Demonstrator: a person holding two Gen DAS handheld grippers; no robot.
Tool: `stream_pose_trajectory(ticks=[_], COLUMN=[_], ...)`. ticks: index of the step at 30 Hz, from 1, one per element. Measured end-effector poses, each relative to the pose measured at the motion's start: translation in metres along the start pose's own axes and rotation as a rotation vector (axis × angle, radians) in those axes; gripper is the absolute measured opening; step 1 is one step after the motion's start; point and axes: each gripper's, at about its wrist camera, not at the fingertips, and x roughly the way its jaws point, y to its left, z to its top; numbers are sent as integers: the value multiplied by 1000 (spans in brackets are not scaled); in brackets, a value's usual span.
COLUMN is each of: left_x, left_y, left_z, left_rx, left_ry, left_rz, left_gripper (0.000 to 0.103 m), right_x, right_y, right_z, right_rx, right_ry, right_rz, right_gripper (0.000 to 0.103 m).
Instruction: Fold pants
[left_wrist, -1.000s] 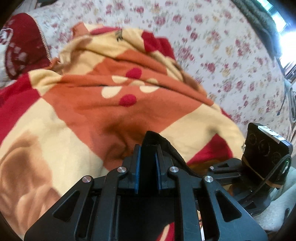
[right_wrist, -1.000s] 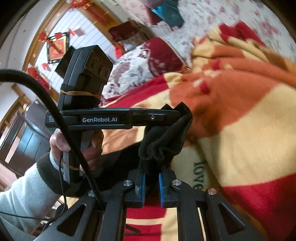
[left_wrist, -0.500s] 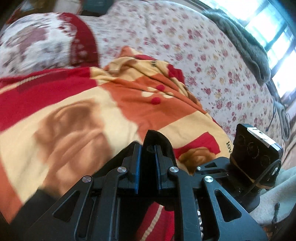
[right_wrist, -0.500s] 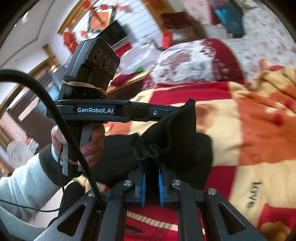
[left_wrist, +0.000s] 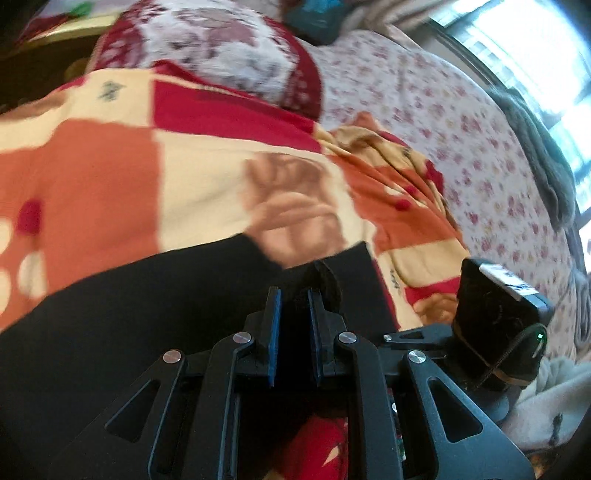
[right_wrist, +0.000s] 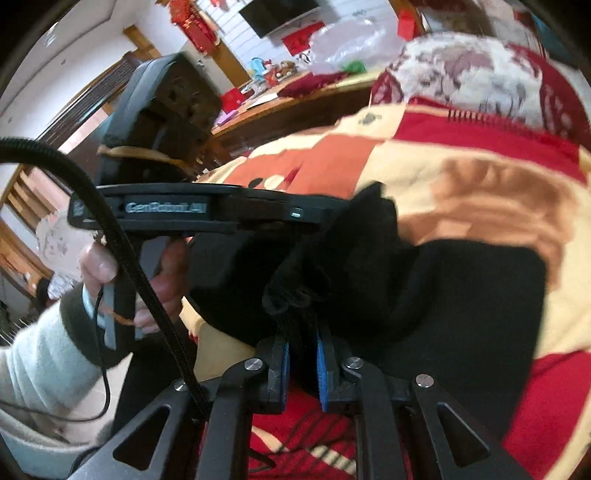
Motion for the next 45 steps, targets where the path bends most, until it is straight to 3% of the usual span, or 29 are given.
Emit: stream_pose_trajectory(ticks=[1, 2, 4, 9, 11, 13, 16, 21, 25, 29, 34, 39, 45], left_x=[-5, -9, -18, -35, -44, -50, -57, -49, -26, -7, -4, -5, -24], left_y=[3, 5, 7, -2, -8, -14, -24, -39, -40, -31, -32, -35, -48], left_z=[-2, -4, -7, -13, -18, -22, -32, -51, -65, -77, -78, -79, -81], left_rx=[-9, -17, -25, -18, -21, -32, -37, -62, -104, -165, -159, -160, -139], left_ry=[-14, -22, -39, -61, -80, -102, -127, -125, -95, -94, -113, -136, -211], left_rz=[11, 13, 31, 53, 69, 64, 58, 112, 226, 306, 344, 374, 506], left_gripper=[13, 13, 13, 13, 22, 44, 47, 47, 47, 47, 47, 47, 47], right_x=[2, 3, -4, -47, -68, -81, -88, -77, -57, -16, 29, 27, -10], right_y=[-3, -4, -3, 1, -7, -17, -32, -41, -28, -11, -4, -11, 0], right_z=[0, -1, -1, 2, 1, -1, 3, 27, 42, 56, 59, 61, 62], right_rx=[21, 45, 60, 6, 17, 33, 57, 7, -110, -231, -307, -246, -220], right_ry=[0, 2, -3, -60, -94, -115, -121, -99, -47, 16, 68, 49, -43], right_rz=[30, 84, 156, 157, 113, 60, -20, -82, -135, -234, -338, -306, -201], right_gripper=[26, 44, 54, 54, 54, 54, 54, 54, 54, 54, 54, 54, 54])
